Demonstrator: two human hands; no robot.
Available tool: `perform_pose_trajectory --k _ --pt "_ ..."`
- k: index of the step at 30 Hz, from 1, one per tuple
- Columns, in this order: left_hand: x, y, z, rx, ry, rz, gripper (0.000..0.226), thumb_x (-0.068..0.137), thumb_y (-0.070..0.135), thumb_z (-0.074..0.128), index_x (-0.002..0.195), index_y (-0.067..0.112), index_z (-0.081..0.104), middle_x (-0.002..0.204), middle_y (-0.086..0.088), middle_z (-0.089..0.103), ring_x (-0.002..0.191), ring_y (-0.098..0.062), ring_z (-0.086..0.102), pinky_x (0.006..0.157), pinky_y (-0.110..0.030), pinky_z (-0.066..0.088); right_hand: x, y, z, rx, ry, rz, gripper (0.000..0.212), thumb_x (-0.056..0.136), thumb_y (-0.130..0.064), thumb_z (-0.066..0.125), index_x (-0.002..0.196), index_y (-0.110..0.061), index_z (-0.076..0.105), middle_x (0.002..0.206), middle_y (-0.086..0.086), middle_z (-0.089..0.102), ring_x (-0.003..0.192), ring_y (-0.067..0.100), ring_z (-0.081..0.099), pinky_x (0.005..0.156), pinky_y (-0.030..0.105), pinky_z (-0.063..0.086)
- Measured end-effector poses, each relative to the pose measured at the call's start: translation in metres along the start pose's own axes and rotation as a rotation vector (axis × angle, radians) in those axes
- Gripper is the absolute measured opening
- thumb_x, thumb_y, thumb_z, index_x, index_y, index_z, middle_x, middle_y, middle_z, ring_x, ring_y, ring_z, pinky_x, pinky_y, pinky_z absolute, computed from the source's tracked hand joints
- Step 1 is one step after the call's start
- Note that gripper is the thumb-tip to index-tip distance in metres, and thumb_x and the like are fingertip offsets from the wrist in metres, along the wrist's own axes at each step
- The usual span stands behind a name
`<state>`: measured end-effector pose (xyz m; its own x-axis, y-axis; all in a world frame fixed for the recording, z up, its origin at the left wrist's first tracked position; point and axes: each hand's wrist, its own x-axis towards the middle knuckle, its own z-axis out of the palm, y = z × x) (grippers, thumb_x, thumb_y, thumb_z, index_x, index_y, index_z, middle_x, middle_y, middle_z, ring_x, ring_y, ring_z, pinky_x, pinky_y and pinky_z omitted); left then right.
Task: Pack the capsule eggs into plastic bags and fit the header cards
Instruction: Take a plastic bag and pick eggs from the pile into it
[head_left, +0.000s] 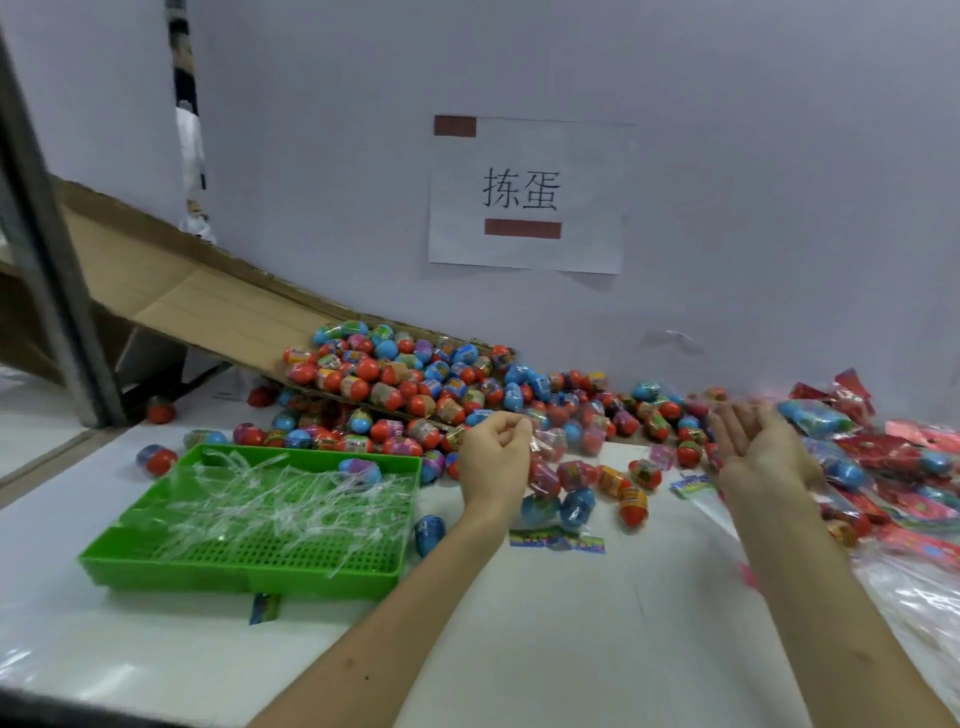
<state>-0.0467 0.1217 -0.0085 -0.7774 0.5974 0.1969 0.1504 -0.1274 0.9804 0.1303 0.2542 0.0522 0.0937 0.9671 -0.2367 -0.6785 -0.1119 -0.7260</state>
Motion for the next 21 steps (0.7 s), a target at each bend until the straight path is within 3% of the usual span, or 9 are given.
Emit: perform_pose_trajectory --k 4,7,9,12,14,16,18,20,21 --pt "0.003 -0.005 0.001 0.038 0.007 -0.015 0.017 0.103 0.021 0.059 0.097 0.016 0.074 0.074 0.005 0.069 0.065 -0.007 0.059 0.059 -0.022 0.047 -0.047 0.003 0.077 0.009 -0.076 -0.283 0.010 0.096 -0.014 0.069 0.100 -0.006 0.073 0.094 0.005 0.075 0.077 0.010 0.070 0.074 0.021 0.055" --pt "0.004 -0.007 0.002 0.056 0.000 -0.026 0.016 0.103 0.016 0.059 0.097 0.013 0.073 0.085 -0.002 0.074 0.077 -0.013 0.066 0.067 -0.026 0.053 -0.117 0.044 0.138 0.041 -0.322 -0.551 0.018 0.091 -0.011 0.075 0.107 -0.003 0.076 0.097 0.005 0.078 0.089 0.006 0.074 0.084 0.018 0.057" --pt "0.005 -0.009 0.003 0.075 -0.029 -0.041 0.013 0.103 0.014 0.058 0.100 0.012 0.070 0.094 -0.005 0.074 0.088 -0.020 0.068 0.082 -0.033 0.056 -0.172 0.090 0.164 -0.037 -0.579 -0.560 0.024 0.090 -0.012 0.076 0.114 -0.006 0.075 0.112 0.006 0.077 0.106 0.009 0.072 0.095 0.027 0.057" --pt "0.005 -0.012 0.001 0.111 -0.025 0.004 0.013 0.102 0.023 0.060 0.093 0.023 0.069 0.076 0.012 0.067 0.074 -0.007 0.063 0.075 -0.025 0.055 -0.230 0.176 0.171 -0.501 -1.003 -0.401 0.028 0.097 -0.018 0.067 0.123 -0.011 0.073 0.123 0.010 0.072 0.117 0.023 0.067 0.105 0.044 0.051" --pt "0.004 -0.014 0.000 0.111 -0.031 0.014 0.015 0.102 0.024 0.060 0.091 0.025 0.070 0.073 0.015 0.066 0.074 -0.007 0.064 0.073 -0.032 0.057 -0.256 0.224 0.151 -0.958 -1.309 -0.511 0.027 0.104 -0.022 0.055 0.117 -0.004 0.069 0.113 0.023 0.069 0.105 0.038 0.065 0.097 0.055 0.050" --pt "0.002 -0.014 -0.001 0.146 -0.021 0.031 0.016 0.102 0.026 0.060 0.090 0.024 0.071 0.074 0.013 0.067 0.076 -0.010 0.067 0.071 -0.031 0.057 -0.277 0.250 0.125 -1.363 -1.683 -0.660 0.028 0.107 -0.025 0.046 0.112 -0.003 0.062 0.110 0.022 0.066 0.097 0.036 0.062 0.097 0.059 0.048" --pt "0.003 -0.016 -0.002 0.237 -0.021 0.069 0.017 0.102 0.027 0.059 0.092 0.021 0.072 0.077 0.010 0.070 0.076 -0.011 0.068 0.067 -0.026 0.055 -0.288 0.256 0.109 -1.606 -1.916 -0.747 0.044 0.109 -0.039 0.037 0.132 -0.004 0.052 0.139 0.019 0.056 0.123 0.033 0.055 0.118 0.061 0.028" --pt "0.004 -0.018 -0.004 0.233 -0.041 0.042 0.019 0.103 0.027 0.059 0.097 0.017 0.074 0.080 0.008 0.070 0.082 -0.015 0.070 0.073 -0.032 0.059 -0.284 0.249 0.104 -1.689 -2.015 -0.789 0.069 0.108 -0.053 0.027 0.157 -0.003 0.024 0.166 0.014 0.023 0.152 0.028 0.026 0.124 0.058 0.002" --pt "0.004 -0.019 -0.005 0.206 -0.053 0.015 0.019 0.102 0.026 0.060 0.099 0.015 0.074 0.079 0.010 0.068 0.084 -0.017 0.070 0.077 -0.034 0.059 -0.280 0.244 0.104 -1.702 -2.050 -0.800 0.075 0.107 -0.056 0.024 0.161 -0.006 0.011 0.170 0.011 0.009 0.157 0.024 0.012 0.124 0.056 -0.003"
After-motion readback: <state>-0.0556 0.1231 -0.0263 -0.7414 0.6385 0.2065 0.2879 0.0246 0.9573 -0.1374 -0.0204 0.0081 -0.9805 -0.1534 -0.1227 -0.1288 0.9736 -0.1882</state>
